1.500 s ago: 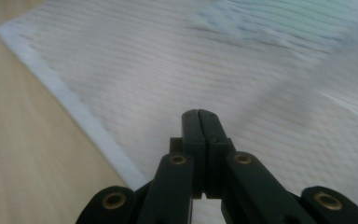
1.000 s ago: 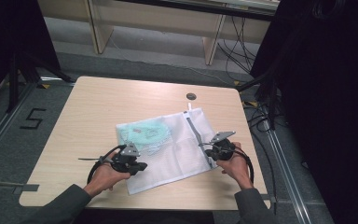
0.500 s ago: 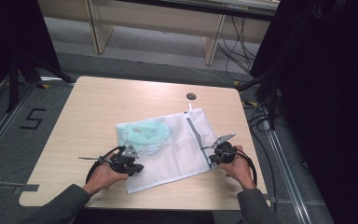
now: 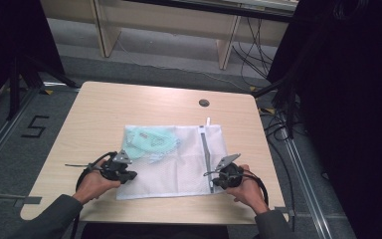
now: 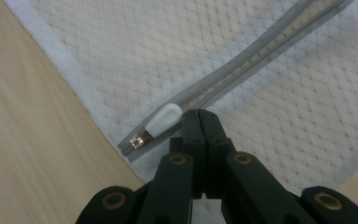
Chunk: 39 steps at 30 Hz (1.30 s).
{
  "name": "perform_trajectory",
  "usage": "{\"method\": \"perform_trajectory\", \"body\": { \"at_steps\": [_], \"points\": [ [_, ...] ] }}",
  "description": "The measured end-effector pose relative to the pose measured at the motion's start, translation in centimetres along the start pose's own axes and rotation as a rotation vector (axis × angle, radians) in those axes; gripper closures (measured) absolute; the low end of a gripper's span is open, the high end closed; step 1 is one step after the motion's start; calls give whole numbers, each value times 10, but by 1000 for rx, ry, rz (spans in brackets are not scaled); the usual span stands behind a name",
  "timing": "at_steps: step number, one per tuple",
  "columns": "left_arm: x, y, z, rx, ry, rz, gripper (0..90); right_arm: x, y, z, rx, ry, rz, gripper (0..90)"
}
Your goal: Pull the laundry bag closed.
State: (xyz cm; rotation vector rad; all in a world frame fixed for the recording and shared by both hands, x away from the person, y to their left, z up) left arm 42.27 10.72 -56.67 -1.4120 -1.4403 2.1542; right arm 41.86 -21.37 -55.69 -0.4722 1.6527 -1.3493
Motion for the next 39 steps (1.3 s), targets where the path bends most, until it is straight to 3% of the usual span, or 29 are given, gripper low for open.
{"method": "perform_trajectory", "body": {
  "at_steps": [4, 9, 14, 15, 16, 18, 20, 23, 26, 31, 32, 33, 34, 35, 36, 37, 38, 39],
  "points": [
    [10, -8, -9, -16, -32, 4, 897, -2, 0, -12, -11, -41, 4, 900],
    [17, -13, -16, -27, -48, 1, 897, -3, 1, -23, -30, -45, -1, 900],
    [18, -15, -21, -40, -54, -2, 896, -5, 3, -30, -39, -75, 8, 900],
    [17, -15, -24, -56, -39, 3, 896, -5, 2, -32, -41, -65, 6, 900],
    [18, -15, -24, -63, -55, -7, 895, -4, 2, -34, -47, -65, 4, 900],
    [18, -16, -25, -64, -40, -5, 895, -4, 2, -36, -51, -68, 0, 900],
    [18, -15, -24, -72, -52, -5, 894, -4, 2, -36, -52, -69, 2, 900],
    [17, -16, -21, -77, -39, -20, 881, -4, -6, -31, -49, -56, 31, 896],
    [9, -18, -15, -69, -44, 36, 875, -7, -11, -27, -44, -62, 68, 864],
    [-10, -21, 9, -11, -21, 102, 848, -12, -12, -34, -85, -92, 112, 765],
    [-12, -18, 15, 9, -9, 101, 842, -12, -12, -36, -98, -92, 116, 747],
    [-14, -16, 18, 15, 5, 96, 841, -15, -11, -35, -96, -144, 126, 732],
    [-15, -13, 20, 17, 16, 83, 842, -14, -11, -38, -106, -118, 119, 723],
    [-16, -10, 22, 22, 15, 84, 843, -15, -10, -37, -104, -152, 119, 715],
    [-16, -8, 22, 25, 43, 69, 845, -14, -11, -38, -108, -135, 103, 701],
    [-18, -5, 23, 29, 27, 71, 847, -16, -8, -38, -107, -157, 116, 681],
    [-18, -4, 22, 30, 45, 63, 848, -15, -7, -41, -126, -131, 107, 674],
    [-20, -2, 26, 47, 24, 73, 849, -16, -6, -41, -133, -147, 108, 669]
  ]
}}
Point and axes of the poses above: each handheld gripper's, and its own axes: y roughly forward along the jaws, x roughly out of its underside, z roughly to its right, the point moved 8 cm from there along y, roughly forward along the jaws, and after that the axes turned 3 degrees about -z, right-handed, at the moved point
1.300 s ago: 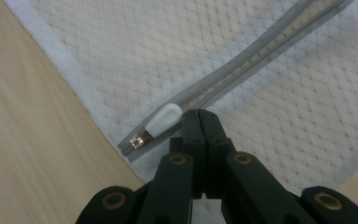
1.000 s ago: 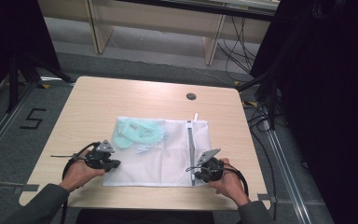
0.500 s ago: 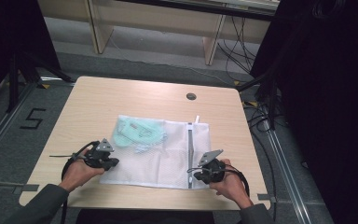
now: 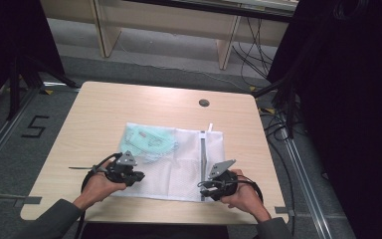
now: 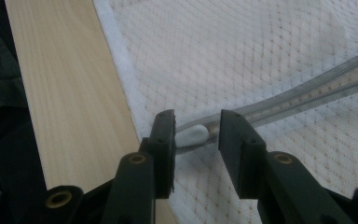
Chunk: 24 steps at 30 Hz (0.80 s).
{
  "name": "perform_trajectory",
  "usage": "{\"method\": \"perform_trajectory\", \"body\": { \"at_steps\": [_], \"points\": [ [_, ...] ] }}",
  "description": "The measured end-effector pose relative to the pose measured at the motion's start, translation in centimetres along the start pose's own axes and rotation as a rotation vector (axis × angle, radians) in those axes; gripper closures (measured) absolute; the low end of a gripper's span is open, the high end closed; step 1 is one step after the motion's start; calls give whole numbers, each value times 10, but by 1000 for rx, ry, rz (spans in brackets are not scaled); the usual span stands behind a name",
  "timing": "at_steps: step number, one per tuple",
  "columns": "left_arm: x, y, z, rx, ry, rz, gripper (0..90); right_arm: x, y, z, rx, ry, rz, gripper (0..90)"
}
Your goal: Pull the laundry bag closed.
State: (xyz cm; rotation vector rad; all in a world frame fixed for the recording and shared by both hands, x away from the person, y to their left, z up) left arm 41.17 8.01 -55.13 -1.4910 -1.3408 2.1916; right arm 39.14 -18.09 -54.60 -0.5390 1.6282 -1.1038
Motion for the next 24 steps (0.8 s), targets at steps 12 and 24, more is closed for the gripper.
{"method": "perform_trajectory", "body": {
  "at_steps": [12, 24],
  "points": [
    [-17, 7, 36, 96, 36, 55, 668, 1, 2, -4, -49, -29, -31, 638],
    [-18, 9, 40, 103, 52, 58, 580, 2, 1, -11, -88, -59, -54, 741]
  ]
}}
Point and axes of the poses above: each handheld gripper's, and its own axes: y roughly forward along the jaws, x roughly out of its underside, z roughly to its right, the point moved 8 cm from there along y, roughly forward along the jaws, and after that the axes turned 3 degrees about -z, right-handed, at the moved point
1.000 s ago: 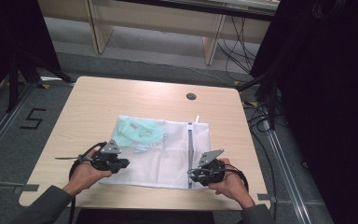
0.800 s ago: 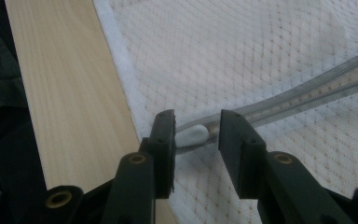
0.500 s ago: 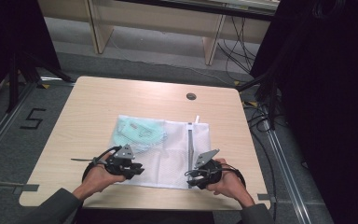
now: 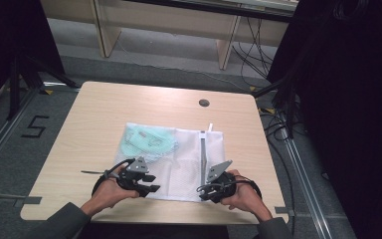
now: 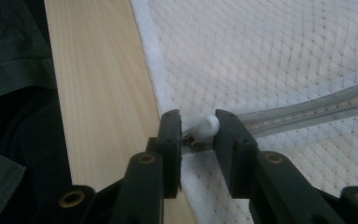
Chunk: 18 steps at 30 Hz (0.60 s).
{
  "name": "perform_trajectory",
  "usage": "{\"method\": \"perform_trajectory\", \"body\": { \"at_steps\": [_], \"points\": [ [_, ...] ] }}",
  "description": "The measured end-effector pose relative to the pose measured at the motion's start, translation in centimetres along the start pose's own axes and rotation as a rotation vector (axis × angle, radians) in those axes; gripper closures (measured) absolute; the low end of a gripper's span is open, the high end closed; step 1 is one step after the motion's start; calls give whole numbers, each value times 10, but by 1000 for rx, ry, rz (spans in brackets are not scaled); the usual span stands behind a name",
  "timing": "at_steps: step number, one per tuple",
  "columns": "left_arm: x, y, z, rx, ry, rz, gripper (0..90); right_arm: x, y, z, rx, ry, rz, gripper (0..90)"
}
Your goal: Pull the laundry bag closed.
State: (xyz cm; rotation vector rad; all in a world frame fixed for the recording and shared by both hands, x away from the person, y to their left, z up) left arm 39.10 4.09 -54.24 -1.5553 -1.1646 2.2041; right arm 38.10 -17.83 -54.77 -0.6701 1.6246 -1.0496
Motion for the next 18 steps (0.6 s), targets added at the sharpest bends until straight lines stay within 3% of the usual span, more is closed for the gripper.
{"method": "perform_trajectory", "body": {
  "at_steps": [1, 2, 3, 4, 11, 12, 14, 18],
  "points": [
    [0, 0, 0, -3, -7, -4, 575, 1, -1, -1, -1, 11, -5, 762],
    [1, 1, 2, 6, -13, -4, 568, 1, -1, 0, 3, -12, -2, 774],
    [1, 1, 2, 4, 7, -11, 564, 1, -1, 1, 4, -17, -4, 787],
    [1, 2, 2, 5, 8, -7, 562, 3, -2, -1, -6, 0, -10, 797],
    [0, 2, 3, 0, 2, -4, 556, 3, -2, -1, -10, -30, -19, 855],
    [-1, 2, 2, -5, 24, -6, 553, 3, -3, -1, -7, -34, -18, 859],
    [-1, 4, 5, -5, 5, -4, 548, 2, -3, -1, -5, -37, -17, 863],
    [-5, 11, 14, -3, 38, -2, 527, 1, -6, 0, 7, -33, -18, 865]
  ]
}}
Point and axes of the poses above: each handheld gripper's, and its own axes: y roughly forward along the jaws, x roughly out of its underside, z roughly to its right, the point moved 8 cm from there along y, roughly forward along the jaws, and after that the axes turned 3 degrees about -z, right-handed, at the moved point
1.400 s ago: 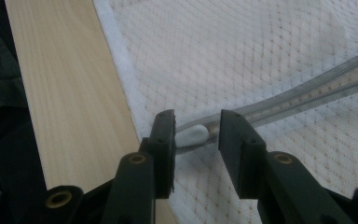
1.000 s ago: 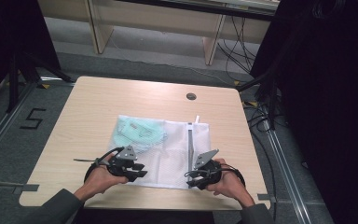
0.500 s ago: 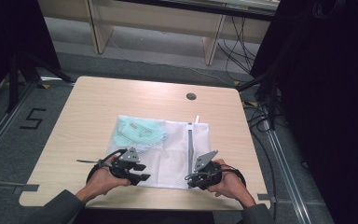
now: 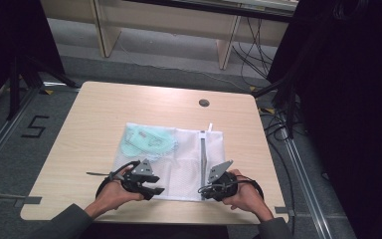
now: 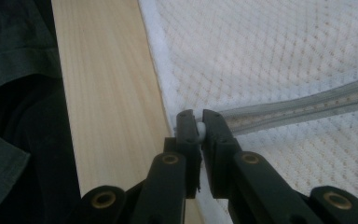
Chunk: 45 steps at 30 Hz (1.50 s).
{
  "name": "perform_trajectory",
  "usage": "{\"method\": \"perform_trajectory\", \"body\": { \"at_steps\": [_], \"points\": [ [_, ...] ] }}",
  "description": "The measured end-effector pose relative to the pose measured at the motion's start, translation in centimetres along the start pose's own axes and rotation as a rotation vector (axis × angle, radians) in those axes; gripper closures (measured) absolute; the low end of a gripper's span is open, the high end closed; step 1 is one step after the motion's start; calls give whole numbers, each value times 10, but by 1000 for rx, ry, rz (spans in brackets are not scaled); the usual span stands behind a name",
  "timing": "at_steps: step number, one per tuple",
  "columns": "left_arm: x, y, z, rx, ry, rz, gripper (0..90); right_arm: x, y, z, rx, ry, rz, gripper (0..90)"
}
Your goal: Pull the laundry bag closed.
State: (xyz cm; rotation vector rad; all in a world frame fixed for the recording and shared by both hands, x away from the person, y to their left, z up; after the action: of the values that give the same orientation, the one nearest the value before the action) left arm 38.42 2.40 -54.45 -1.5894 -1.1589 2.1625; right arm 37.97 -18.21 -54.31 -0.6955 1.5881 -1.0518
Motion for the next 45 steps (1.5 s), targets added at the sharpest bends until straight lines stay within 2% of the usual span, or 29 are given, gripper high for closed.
{"method": "perform_trajectory", "body": {
  "at_steps": [3, 7, 9, 10, 11, 12, 13, 14, 16, 17, 18, 20, 21, 22, 24, 25, 26, 27, 29, 34, 36, 40, 44, 45],
  "points": [
    [-5, 8, 14, 31, 29, 10, 502, -5, -4, 0, 11, 4, 21, 865],
    [-13, 21, 29, 28, 86, 35, 500, -8, -8, 2, 22, 18, 42, 865],
    [-19, 29, 36, 38, 97, 49, 512, -7, -9, 4, 33, 30, 43, 865],
    [-21, 32, 39, 41, 99, 53, 519, -8, -10, 5, 25, 12, 52, 865],
    [-24, 37, 44, 48, 101, 60, 532, -9, -12, 6, 33, 37, 59, 865],
    [-26, 39, 47, 52, 112, 61, 532, -9, -12, 6, 33, 37, 59, 865],
    [-29, 44, 51, 50, 124, 64, 534, -10, -13, 7, 32, 22, 69, 865],
    [-32, 48, 55, 53, 121, 71, 534, -10, -14, 6, 35, 48, 70, 865],
    [-34, 53, 58, 40, 149, 66, 538, -10, -15, 7, 31, 51, 73, 865],
    [-36, 56, 58, 26, 162, 71, 538, -11, -15, 7, 32, 45, 75, 865],
    [-38, 59, 60, 22, 148, 85, 541, -11, -15, 7, 35, 50, 75, 865],
    [-40, 64, 61, 11, 156, 95, 559, -12, -14, 7, 37, 39, 82, 865],
    [-40, 65, 62, 13, 166, 82, 568, -12, -15, 7, 35, 40, 82, 865],
    [-40, 67, 61, -3, 182, 73, 575, -12, -15, 7, 34, 38, 81, 865],
    [-41, 71, 61, -17, 184, 77, 589, -12, -15, 7, 33, 36, 81, 865],
    [-41, 71, 60, -20, 200, 60, 596, -13, -15, 7, 34, 36, 82, 865],
    [-42, 73, 60, -22, 190, 62, 601, -13, -15, 7, 33, 34, 80, 865],
    [-42, 73, 60, -22, 205, 60, 609, -13, -15, 7, 30, 36, 81, 865],
    [-44, 75, 60, -35, 226, 55, 640, -13, -15, 6, 39, 54, 78, 865],
    [-45, 82, 62, -32, 257, 49, 745, -15, -14, 6, 32, 38, 88, 865],
    [-44, 83, 62, -31, 276, 34, 788, -13, -14, 5, 34, 55, 76, 865],
    [-46, 84, 63, -40, 290, 42, 864, -13, -14, 6, 36, 66, 77, 865],
    [-46, 82, 62, -47, 308, 44, 882, -12, -14, 7, 39, 61, 75, 865],
    [-45, 82, 63, -43, 316, 32, 882, -12, -14, 7, 39, 61, 75, 865]
  ]
}}
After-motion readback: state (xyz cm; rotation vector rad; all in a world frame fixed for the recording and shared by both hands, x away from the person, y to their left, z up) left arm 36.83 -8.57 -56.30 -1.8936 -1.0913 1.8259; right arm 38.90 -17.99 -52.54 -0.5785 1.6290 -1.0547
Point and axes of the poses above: each handheld gripper's, and its own axes: y roughly forward along the jaws, x roughly out of its underside, z roughly to its right, the point moved 8 cm from there along y, roughly forward along the jaws, and after that the axes turned 3 degrees about -z, right-handed, at the moved point
